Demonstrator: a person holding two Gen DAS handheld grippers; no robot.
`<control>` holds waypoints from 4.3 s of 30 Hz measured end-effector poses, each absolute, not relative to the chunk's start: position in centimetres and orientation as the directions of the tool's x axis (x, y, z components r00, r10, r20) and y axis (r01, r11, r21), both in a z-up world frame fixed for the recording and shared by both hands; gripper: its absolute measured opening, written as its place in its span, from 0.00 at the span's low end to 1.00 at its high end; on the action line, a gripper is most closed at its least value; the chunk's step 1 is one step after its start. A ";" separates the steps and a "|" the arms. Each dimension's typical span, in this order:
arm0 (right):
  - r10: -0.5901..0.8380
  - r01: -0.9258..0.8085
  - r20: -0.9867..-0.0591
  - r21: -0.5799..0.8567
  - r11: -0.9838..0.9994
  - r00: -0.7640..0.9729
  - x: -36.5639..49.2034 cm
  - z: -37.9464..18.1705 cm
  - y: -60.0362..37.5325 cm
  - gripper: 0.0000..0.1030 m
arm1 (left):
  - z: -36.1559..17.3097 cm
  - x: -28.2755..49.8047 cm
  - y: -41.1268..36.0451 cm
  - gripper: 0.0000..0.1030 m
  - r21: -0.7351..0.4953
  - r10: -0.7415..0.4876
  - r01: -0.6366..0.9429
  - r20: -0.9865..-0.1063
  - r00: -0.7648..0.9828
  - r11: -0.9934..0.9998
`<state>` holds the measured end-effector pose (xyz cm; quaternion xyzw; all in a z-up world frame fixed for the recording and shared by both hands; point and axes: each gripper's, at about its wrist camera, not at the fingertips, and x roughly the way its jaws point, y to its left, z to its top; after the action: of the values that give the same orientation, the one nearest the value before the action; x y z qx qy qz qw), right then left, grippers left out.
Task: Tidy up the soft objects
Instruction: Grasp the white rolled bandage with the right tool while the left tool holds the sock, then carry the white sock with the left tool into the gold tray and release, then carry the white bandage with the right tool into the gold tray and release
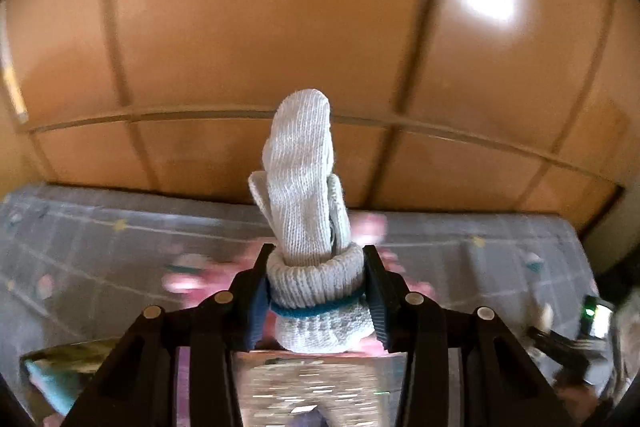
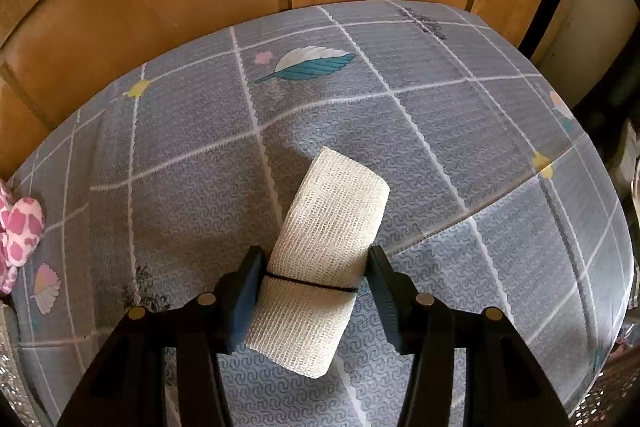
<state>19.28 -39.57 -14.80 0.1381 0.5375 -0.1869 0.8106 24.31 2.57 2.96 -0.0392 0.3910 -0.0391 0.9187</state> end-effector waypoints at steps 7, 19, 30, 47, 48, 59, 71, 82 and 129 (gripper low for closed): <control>-0.176 0.435 -0.918 -0.004 0.900 0.356 19.1 -14.8 -39.0 0.51 | 1.7 20.4 12.6 0.41 -0.077 0.018 -0.109 -0.731 0.682 0.991; -0.230 0.392 -0.899 -0.072 0.917 0.373 18.9 -14.8 -37.8 0.50 | -2.1 5.5 24.0 0.41 -0.151 0.080 -0.283 -0.742 0.665 0.947; -0.265 0.370 -0.885 -0.116 0.922 0.383 18.7 -14.8 -36.7 0.50 | -7.3 -4.1 27.2 0.41 -0.183 0.109 -0.400 -0.788 0.606 0.898; -0.286 0.366 -0.868 -0.133 0.921 0.406 18.4 -14.9 -36.4 0.50 | -9.5 -4.2 24.5 0.70 0.005 0.281 -0.424 -0.757 0.590 0.905; -0.288 0.367 -0.867 -0.133 0.921 0.407 18.3 -14.9 -36.3 0.50 | -9.3 -4.3 24.5 0.70 0.008 0.288 -0.430 -0.753 0.591 0.903; -0.295 0.359 -0.861 -0.143 0.922 0.414 18.2 -14.7 -36.2 0.50 | -7.0 -5.4 24.3 0.72 0.033 0.357 -0.479 -0.712 0.604 0.877; -0.309 0.381 -0.865 -0.152 0.912 0.396 18.3 -14.3 -35.8 0.47 | -6.1 -6.0 23.3 0.77 0.026 0.355 -0.473 -0.696 0.623 0.881; -0.218 0.409 -0.887 -0.037 0.912 0.407 18.6 -12.4 -35.5 0.46 | -6.5 -6.4 23.0 0.79 0.014 0.334 -0.458 -0.703 0.627 0.889; 0.426 -0.454 -0.689 0.157 0.877 0.586 24.4 5.7 1.2 0.46 | -7.2 -7.2 25.6 0.81 -0.026 0.319 -0.488 -0.727 0.608 0.872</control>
<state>24.42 1.25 5.73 -0.0182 0.3820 0.2473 0.8903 -7.20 25.63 -7.22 -0.1115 0.3803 0.2267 0.8897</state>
